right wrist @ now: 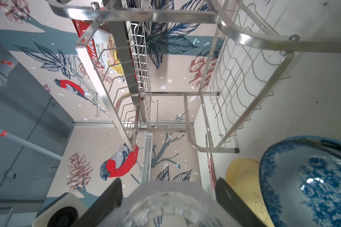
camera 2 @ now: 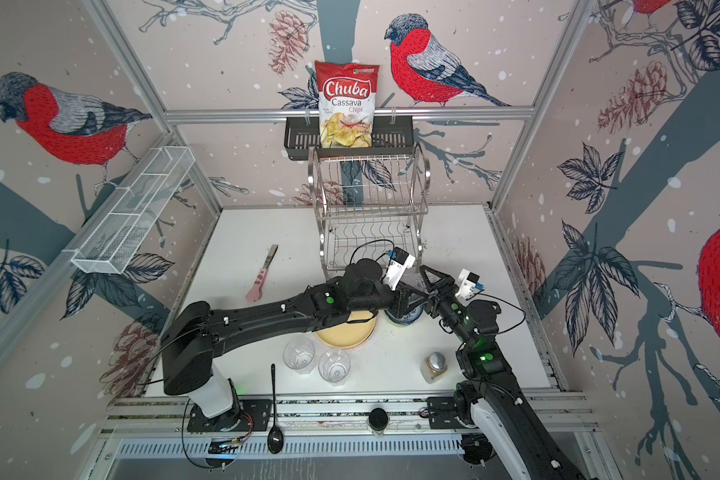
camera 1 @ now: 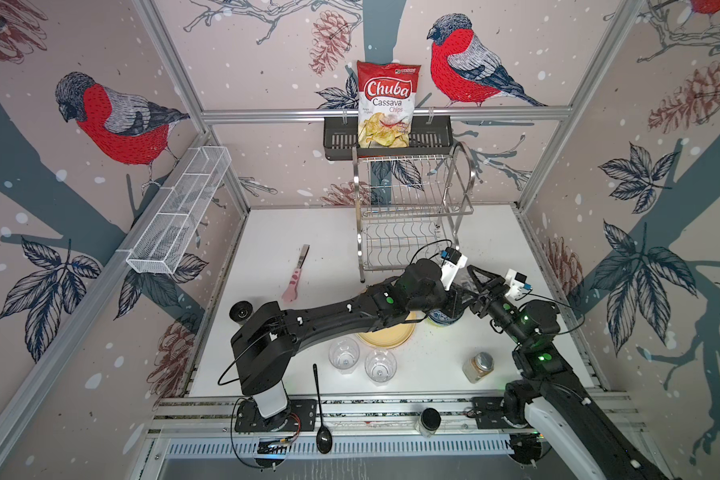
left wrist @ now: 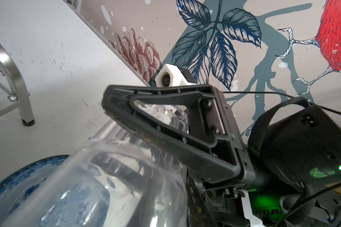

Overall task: Unload the mixed dishes from the dish rack
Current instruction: 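Close the left gripper on the glass while the right gripper holds it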

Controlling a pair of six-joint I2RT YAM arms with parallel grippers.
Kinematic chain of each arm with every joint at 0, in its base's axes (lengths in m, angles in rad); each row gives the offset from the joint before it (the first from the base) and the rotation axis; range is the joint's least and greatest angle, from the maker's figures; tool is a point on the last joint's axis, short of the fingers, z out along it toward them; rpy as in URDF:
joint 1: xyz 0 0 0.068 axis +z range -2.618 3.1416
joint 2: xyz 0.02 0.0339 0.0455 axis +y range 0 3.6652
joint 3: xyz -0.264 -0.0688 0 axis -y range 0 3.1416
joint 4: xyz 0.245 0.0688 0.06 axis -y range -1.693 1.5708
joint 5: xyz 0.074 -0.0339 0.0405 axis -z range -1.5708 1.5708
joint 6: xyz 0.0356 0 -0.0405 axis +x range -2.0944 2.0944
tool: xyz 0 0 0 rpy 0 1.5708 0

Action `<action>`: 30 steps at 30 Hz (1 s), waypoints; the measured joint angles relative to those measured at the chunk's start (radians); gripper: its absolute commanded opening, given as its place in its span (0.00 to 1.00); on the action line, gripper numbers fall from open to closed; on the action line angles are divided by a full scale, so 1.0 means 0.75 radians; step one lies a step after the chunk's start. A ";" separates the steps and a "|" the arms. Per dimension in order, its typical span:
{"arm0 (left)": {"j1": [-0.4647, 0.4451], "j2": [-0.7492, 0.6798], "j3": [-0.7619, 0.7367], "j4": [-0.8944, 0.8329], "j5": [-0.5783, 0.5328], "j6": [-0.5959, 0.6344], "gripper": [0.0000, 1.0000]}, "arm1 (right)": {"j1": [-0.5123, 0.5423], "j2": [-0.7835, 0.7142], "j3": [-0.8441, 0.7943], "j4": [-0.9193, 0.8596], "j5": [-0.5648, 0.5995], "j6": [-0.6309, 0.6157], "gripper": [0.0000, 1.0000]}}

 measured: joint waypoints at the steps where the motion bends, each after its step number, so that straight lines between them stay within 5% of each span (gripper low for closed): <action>1: 0.000 0.006 0.010 0.002 0.008 -0.002 0.14 | -0.001 0.000 -0.001 0.005 0.012 0.012 0.00; 7: 0.001 0.005 0.024 0.011 0.027 0.019 0.00 | -0.001 0.000 -0.005 0.020 0.020 0.122 0.06; 12: 0.001 -0.005 0.024 -0.006 0.008 0.031 0.00 | -0.001 -0.001 -0.010 0.028 0.026 0.119 0.22; 21: -0.001 -0.010 0.024 -0.013 0.006 0.046 0.00 | 0.002 -0.019 -0.015 0.027 0.019 0.091 1.00; 30: 0.005 -0.040 0.014 -0.063 -0.080 0.047 0.00 | 0.007 -0.035 -0.015 -0.004 -0.010 0.003 0.99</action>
